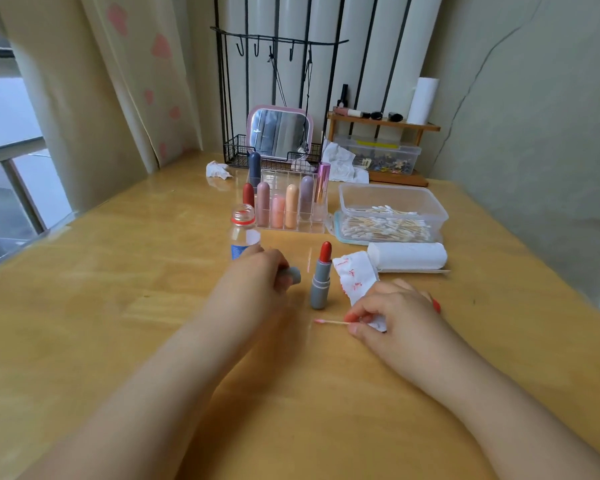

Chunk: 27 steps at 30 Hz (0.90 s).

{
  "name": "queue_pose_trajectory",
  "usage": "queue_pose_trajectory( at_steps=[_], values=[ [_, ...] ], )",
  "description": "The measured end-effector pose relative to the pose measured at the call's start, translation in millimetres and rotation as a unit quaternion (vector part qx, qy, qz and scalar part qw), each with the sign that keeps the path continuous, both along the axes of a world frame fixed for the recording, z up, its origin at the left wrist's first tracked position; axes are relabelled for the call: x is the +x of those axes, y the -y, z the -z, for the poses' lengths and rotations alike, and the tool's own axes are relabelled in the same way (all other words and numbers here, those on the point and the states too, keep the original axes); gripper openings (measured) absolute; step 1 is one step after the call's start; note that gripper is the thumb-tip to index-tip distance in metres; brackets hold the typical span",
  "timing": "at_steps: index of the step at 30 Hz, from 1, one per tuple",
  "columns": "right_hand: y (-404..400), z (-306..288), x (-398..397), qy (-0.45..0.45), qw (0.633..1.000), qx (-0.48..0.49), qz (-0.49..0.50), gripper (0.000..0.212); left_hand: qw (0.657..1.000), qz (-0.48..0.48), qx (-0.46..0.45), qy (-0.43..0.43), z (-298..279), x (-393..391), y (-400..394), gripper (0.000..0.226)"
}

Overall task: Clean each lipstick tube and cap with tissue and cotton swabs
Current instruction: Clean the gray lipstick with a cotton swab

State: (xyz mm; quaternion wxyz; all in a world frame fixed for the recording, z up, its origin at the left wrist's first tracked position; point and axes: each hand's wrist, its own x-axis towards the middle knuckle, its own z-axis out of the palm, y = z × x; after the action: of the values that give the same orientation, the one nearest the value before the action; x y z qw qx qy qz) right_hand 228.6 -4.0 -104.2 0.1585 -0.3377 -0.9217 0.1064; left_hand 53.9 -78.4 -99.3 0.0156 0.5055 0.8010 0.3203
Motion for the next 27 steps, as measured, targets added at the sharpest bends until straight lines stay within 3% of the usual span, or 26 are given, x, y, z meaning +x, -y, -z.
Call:
queue_pose_trajectory(
  at_steps=[5, 10, 14, 18, 21, 23, 25, 27],
  values=[
    [5, -8, -5, -0.178, 0.981, -0.072, 0.039, 0.034, 1.0, -0.004, -0.013, -0.019, 11, -3, -3, 0.021],
    [0, -17, -21, -0.164, 0.975, -0.144, 0.048, 0.045, 0.999, 0.006, -0.038, -0.036, 15, 0, -4, 0.021],
    [-4, -15, -36, -0.188, 0.967, -0.169, 0.038, 0.035, 0.998, 0.012, -0.042, -0.038, 14, 0, -3, 0.027],
    [-5, -13, -42, -0.248, 0.946, -0.204, 0.031, 0.002, 0.999, 0.027, -0.027, -0.024, 10, 0, -1, 0.037],
    [-3, -19, -32, -0.316, 0.917, -0.24, 0.029, 0.012, 0.994, 0.063, 0.054, 0.067, -3, 6, 2, 0.035],
    [0, -27, -23, -0.352, 0.896, -0.269, 0.011, 0.016, 0.974, 0.095, 0.08, 0.192, -12, 13, 6, 0.028],
    [3, -35, -15, -0.359, 0.886, -0.293, -0.022, 0.029, 0.928, 0.136, 0.09, 0.335, -16, 19, 10, 0.022],
    [5, -43, -9, -0.368, 0.873, -0.316, -0.053, 0.027, 0.88, 0.184, 0.084, 0.43, -18, 21, 12, 0.016]
  ],
)
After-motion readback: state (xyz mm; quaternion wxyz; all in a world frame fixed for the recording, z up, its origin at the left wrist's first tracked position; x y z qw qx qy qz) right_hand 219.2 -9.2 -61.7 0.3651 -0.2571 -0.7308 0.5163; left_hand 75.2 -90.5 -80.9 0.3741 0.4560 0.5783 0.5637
